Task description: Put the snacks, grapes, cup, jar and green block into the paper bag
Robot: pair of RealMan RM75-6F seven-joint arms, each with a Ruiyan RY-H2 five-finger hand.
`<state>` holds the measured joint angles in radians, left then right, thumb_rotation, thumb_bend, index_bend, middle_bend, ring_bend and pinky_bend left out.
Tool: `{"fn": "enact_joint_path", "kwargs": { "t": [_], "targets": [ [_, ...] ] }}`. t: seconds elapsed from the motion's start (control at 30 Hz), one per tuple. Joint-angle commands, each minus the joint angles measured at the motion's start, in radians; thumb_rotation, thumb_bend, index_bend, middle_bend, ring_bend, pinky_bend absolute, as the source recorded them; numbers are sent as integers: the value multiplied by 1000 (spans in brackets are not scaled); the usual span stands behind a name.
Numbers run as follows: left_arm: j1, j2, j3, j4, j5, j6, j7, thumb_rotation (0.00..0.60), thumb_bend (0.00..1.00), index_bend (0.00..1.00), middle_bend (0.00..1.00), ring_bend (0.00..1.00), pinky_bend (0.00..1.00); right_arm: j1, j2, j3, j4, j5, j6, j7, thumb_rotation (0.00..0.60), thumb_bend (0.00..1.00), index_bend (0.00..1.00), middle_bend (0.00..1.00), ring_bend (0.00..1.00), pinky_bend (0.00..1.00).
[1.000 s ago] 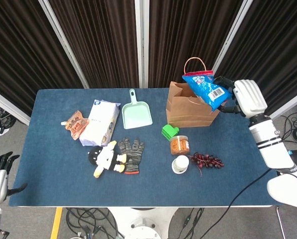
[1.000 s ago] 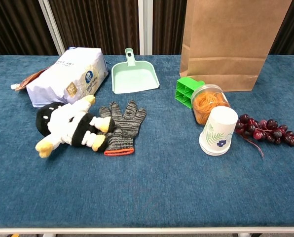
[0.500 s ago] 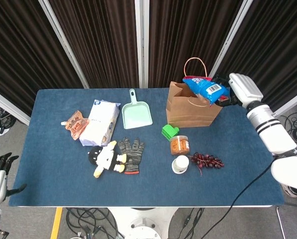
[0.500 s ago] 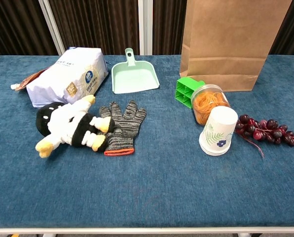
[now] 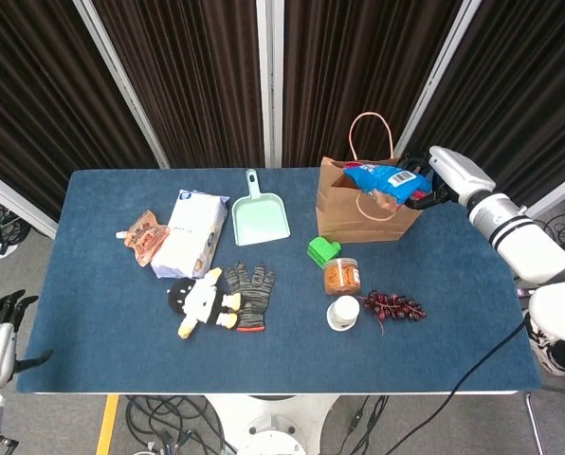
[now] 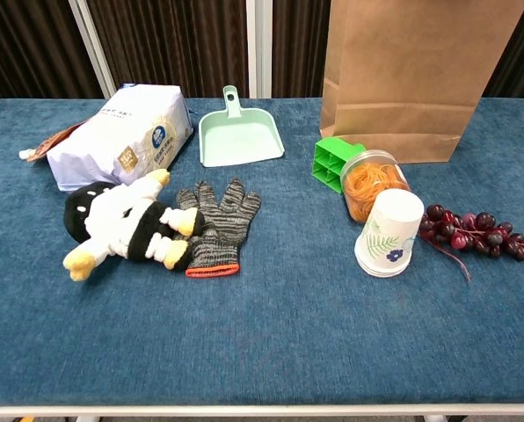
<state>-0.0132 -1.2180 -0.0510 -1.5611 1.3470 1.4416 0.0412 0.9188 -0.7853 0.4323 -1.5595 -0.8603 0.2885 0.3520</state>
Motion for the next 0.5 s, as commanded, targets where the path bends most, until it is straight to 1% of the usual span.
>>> {"fn": "enact_joint_path", "kwargs": {
  "t": [0.03, 0.13, 0.23, 0.27, 0.43, 0.5],
  "targets": [
    [0, 1, 1, -1, 3, 1, 1, 600, 49, 246, 203, 121, 153, 10, -8, 0, 32, -8, -8, 8, 600, 298, 567, 555, 458, 669],
    [-1, 0, 0, -2, 4, 3, 2, 600, 49, 246, 203, 121, 153, 28, -19, -16, 58, 2, -8, 4, 600, 292, 495, 520, 419, 629],
    [-1, 0, 0, -3, 6, 4, 3, 600, 49, 246, 203, 121, 153, 47, -28, -32, 71, 17, -6, -1, 600, 253, 371, 445, 335, 537],
    [-1, 1, 0, -3, 6, 4, 3, 600, 49, 246, 203, 121, 153, 52, -30, -38, 73, 23, -6, -3, 600, 234, 316, 411, 302, 503],
    [1, 0, 1, -2, 4, 4, 1, 600, 49, 246, 203, 121, 153, 79, -38, -77, 83, 46, 4, -24, 600, 176, 91, 262, 165, 381],
    [1, -1, 2, -1, 5, 4, 0, 600, 49, 246, 203, 121, 153, 85, -41, -86, 84, 54, 12, -29, 600, 160, 24, 205, 108, 330]
  ]
}}
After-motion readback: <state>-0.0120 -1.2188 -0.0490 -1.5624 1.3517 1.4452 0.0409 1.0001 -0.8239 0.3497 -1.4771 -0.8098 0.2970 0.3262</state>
